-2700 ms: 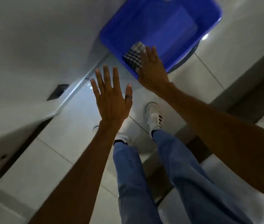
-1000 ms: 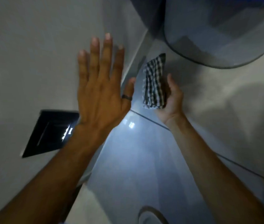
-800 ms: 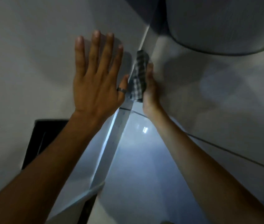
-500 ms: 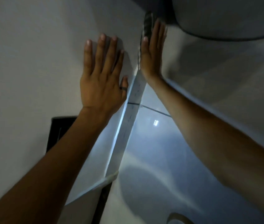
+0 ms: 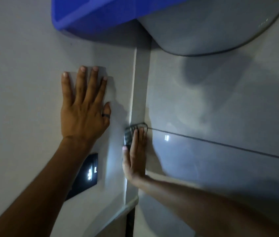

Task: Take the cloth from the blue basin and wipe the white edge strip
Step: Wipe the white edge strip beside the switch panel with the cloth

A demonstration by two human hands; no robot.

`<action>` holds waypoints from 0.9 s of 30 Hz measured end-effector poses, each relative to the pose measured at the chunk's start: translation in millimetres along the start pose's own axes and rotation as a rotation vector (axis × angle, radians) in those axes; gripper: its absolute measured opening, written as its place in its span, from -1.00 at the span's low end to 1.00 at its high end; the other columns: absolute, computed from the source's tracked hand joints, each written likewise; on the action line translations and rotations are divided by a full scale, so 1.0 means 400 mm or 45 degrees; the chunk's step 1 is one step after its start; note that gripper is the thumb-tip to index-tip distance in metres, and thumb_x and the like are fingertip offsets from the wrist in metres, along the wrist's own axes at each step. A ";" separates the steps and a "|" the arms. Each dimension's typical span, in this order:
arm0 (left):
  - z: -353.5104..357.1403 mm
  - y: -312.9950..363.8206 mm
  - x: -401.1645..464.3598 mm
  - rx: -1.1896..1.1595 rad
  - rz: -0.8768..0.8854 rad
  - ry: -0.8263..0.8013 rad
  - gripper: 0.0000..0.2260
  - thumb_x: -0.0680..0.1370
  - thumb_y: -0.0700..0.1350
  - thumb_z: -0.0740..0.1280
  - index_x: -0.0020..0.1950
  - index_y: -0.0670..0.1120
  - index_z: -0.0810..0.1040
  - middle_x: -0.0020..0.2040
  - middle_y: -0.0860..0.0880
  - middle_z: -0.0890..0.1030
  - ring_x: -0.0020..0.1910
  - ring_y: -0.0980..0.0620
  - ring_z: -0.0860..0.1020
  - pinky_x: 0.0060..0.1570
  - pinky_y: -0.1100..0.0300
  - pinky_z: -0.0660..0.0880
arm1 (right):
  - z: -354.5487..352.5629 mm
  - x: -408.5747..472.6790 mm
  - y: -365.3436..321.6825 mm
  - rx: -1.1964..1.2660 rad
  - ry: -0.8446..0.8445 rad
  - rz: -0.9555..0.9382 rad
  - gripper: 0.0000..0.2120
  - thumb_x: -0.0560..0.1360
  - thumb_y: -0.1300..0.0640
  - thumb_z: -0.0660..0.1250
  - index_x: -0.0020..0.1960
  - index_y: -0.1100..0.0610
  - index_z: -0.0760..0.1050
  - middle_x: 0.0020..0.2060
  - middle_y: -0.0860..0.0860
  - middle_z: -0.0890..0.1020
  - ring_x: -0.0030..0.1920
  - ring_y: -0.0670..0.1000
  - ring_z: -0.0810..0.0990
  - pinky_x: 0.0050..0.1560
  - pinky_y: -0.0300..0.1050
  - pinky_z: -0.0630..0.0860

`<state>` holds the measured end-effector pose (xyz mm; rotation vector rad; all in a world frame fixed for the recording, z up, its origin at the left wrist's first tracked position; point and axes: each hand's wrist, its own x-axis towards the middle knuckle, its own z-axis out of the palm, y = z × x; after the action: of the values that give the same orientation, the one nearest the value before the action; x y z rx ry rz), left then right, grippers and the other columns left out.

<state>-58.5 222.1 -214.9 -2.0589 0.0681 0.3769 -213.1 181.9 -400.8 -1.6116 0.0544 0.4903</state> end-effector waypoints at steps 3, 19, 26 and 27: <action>-0.006 -0.026 0.022 -0.026 0.059 -0.012 -0.39 0.76 0.16 -0.12 0.80 -0.02 -0.03 0.78 -0.14 -0.15 0.74 -0.22 -0.19 0.56 -0.20 -0.55 | -0.022 0.123 -0.042 0.014 0.100 -0.040 -0.33 0.65 -0.19 -0.09 0.62 0.21 0.10 0.64 0.19 0.16 0.67 0.17 0.07 0.64 0.20 0.14; 0.011 -0.014 0.056 0.021 0.054 0.023 -0.37 0.75 0.20 -0.18 0.80 -0.02 -0.10 0.78 -0.13 -0.19 0.75 -0.23 -0.22 0.65 -0.30 -0.35 | -0.087 0.358 -0.089 0.048 0.133 -0.094 -0.35 0.66 -0.18 -0.06 0.65 0.10 -0.01 0.67 0.13 0.03 0.68 0.13 -0.01 0.65 0.21 0.10; 0.004 -0.030 0.051 -0.022 0.090 -0.017 -0.36 0.74 0.18 -0.18 0.80 -0.02 -0.09 0.77 -0.13 -0.24 0.74 -0.22 -0.24 0.66 -0.30 -0.29 | -0.020 0.199 -0.034 0.061 0.104 -0.053 -0.38 0.64 -0.12 0.01 0.65 -0.09 -0.10 0.68 -0.04 -0.06 0.69 0.02 -0.07 0.67 0.13 0.06; 0.005 -0.028 0.051 -0.012 0.092 -0.017 -0.37 0.75 0.18 -0.19 0.80 -0.02 -0.11 0.77 -0.13 -0.24 0.74 -0.23 -0.25 0.65 -0.29 -0.32 | -0.035 0.252 -0.053 0.064 0.119 -0.074 -0.39 0.64 -0.10 0.02 0.65 -0.05 -0.06 0.68 0.01 -0.02 0.69 0.04 -0.05 0.67 0.13 0.06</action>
<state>-37.2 231.9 -212.3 -2.0667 0.1329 0.4363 -111.3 196.3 -415.2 -1.5816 0.0890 0.3658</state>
